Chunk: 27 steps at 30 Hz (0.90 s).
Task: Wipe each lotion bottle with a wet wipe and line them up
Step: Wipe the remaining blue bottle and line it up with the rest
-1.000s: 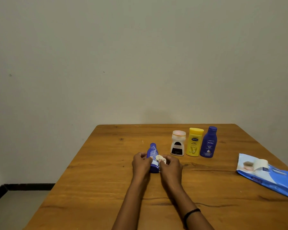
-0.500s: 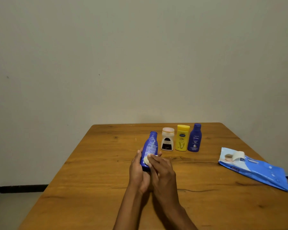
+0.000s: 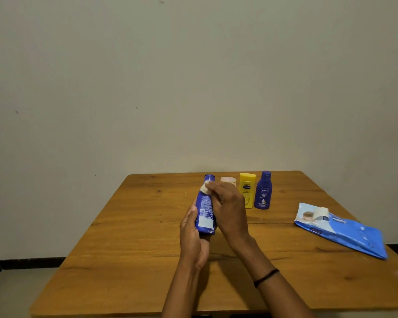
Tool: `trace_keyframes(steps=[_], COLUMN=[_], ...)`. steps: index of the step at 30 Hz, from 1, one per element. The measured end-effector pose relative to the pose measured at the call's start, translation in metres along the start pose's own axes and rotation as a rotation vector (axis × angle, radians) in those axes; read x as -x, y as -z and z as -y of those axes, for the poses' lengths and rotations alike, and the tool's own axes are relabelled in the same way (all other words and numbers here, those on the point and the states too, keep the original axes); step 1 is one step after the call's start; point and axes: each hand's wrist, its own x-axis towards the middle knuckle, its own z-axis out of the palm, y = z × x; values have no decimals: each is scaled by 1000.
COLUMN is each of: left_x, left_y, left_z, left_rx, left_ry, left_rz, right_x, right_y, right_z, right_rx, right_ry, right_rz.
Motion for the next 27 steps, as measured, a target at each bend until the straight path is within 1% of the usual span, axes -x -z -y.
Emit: trace_keyframes(steps=[2, 4, 8, 10, 12, 15, 17, 19, 23, 27], left_x=[1, 0, 5, 5, 5, 9, 13, 14, 12, 12], left_y=[-1, -1, -2, -2, -5, -13, -19, -22, -19, -16], left_z=[-1, -1, 0, 3, 6, 7, 6, 5, 2, -2], left_rx=[12, 79, 147, 145, 75, -82, -116, -117, -140, -6], left_ry=[1, 41, 141, 128, 60, -35, -54, -57, -52, 14], left_rz=[-13, -21, 49, 53, 45, 64, 72, 63, 35, 5], right_x=[21, 46, 79, 75, 57, 14, -13, -24, 4, 57], right_y=[2, 2, 3, 5, 8, 14, 19, 20, 17, 13], right_z=[1, 4, 9, 9, 8, 7, 7, 7, 9, 11], right_rx=[-11, 9, 66, 99, 123, 96, 75, 68, 13, 26], right_ry=[26, 68, 115, 117, 98, 51, 42, 52, 73, 78], right_rz=[12, 19, 29, 48, 48, -9, -50, -55, -34, -7])
